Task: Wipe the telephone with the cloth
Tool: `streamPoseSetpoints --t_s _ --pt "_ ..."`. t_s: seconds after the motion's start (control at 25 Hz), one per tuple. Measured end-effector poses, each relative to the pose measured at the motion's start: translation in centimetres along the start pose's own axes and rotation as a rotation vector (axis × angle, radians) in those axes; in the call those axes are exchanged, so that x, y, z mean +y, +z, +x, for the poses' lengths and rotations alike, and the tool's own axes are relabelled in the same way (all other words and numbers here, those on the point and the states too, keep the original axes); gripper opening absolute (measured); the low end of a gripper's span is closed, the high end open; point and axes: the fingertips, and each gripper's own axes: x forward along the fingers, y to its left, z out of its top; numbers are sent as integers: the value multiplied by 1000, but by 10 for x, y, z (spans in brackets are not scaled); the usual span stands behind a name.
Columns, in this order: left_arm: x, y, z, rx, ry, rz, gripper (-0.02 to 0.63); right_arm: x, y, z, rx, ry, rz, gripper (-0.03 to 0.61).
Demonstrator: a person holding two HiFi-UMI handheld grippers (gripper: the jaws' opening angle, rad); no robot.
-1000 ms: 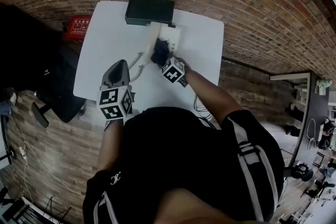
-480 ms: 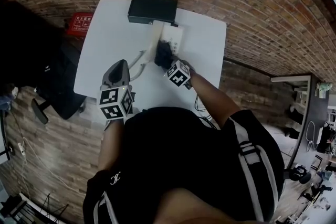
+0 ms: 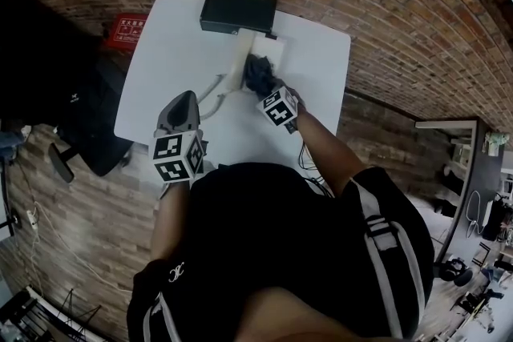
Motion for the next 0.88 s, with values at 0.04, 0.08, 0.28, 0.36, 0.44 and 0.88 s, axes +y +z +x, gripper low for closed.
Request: streamPoseSetpoints --t_s 0.04,0.08,0.28,0.36,0.44,0.88 --pt "1 0 -1 1 4 -1 0 -4 2 0 -9 -15 13 38" --pt "1 -1 -2 2 7 -1 0 -9 3 0 -20 -27 32 38" --pt "3 -4 -7 8 26 1 0 -27 16 4 -70 -47 84 38" --pt "2 -5 -9 11 33 4 0 -44 22 5 -92 -96 101 38" --pt "3 -7 -11 13 40 5 0 -64 29 8 -115 -130 140 38" --pt "9 -9 -15 13 61 -6 0 -124 43 8 -124 -243 232 38"
